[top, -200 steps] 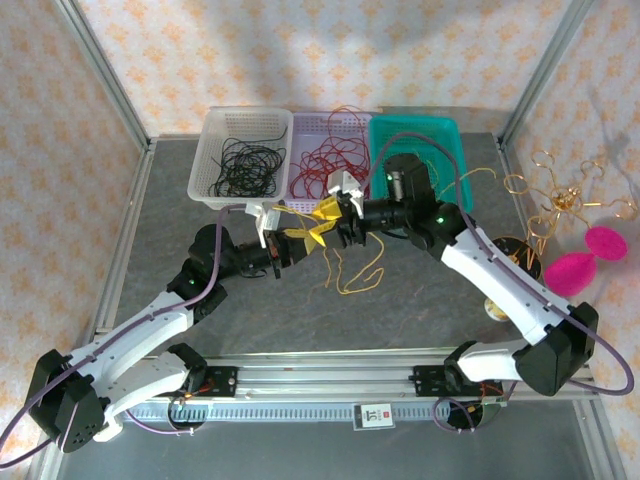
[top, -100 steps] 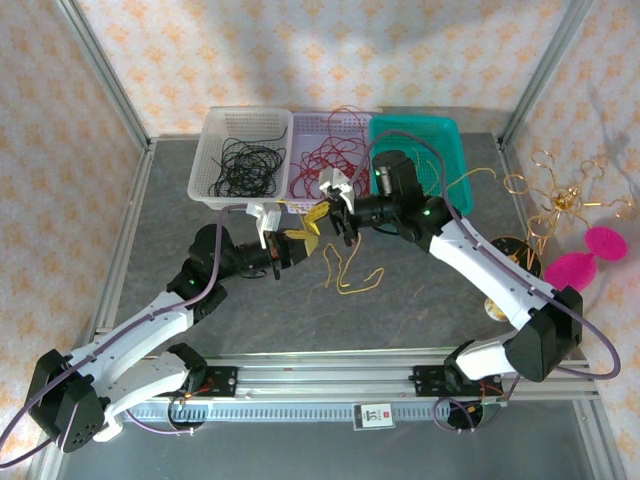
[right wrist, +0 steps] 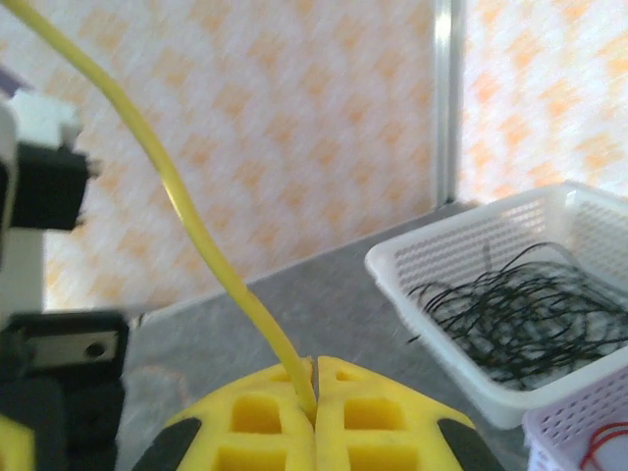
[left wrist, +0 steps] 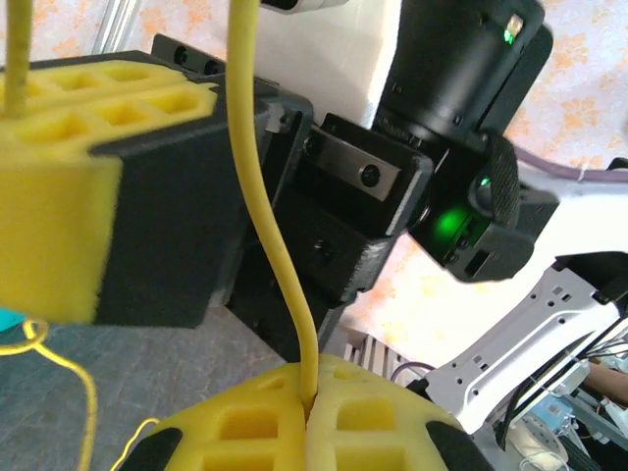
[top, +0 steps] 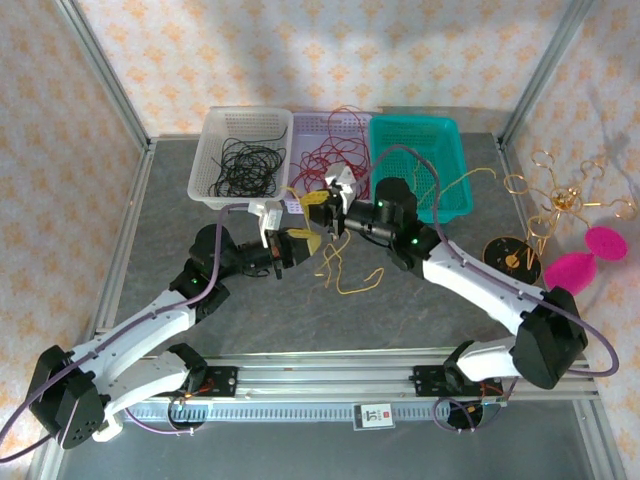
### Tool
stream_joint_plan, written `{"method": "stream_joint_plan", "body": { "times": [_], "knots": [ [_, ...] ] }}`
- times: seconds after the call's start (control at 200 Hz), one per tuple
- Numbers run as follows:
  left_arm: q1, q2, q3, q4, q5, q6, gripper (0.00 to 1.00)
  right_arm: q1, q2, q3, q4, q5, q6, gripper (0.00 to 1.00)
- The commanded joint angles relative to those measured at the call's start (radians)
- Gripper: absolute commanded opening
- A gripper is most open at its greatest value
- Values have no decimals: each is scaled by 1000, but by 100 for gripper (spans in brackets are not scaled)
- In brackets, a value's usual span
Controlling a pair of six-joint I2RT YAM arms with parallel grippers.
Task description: Untangle the cables
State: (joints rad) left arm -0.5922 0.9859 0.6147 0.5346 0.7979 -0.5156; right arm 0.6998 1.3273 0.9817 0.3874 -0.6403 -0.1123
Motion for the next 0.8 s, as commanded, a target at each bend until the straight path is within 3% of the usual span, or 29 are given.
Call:
{"method": "stream_joint_plan", "body": {
  "times": [0.0,0.145,0.34,0.501,0.731,0.796],
  "knots": [
    [-21,7,14,105,23,-31,0,4,-41,-37,289,216,113,0],
    [-36,15,0,125,21,-52,0,7,-28,-43,354,359,88,0],
    [-50,-16,-36,117,9,-66,0,7,-11,-24,382,581,-88,0],
    [-52,-36,-58,108,-2,-65,0,6,4,-9,367,646,-211,0],
    [-55,-24,-53,86,-26,-65,0,-3,18,46,310,688,-245,0],
    [-55,-23,-49,70,-65,-65,24,-13,31,93,236,686,-240,0]
  ]
}}
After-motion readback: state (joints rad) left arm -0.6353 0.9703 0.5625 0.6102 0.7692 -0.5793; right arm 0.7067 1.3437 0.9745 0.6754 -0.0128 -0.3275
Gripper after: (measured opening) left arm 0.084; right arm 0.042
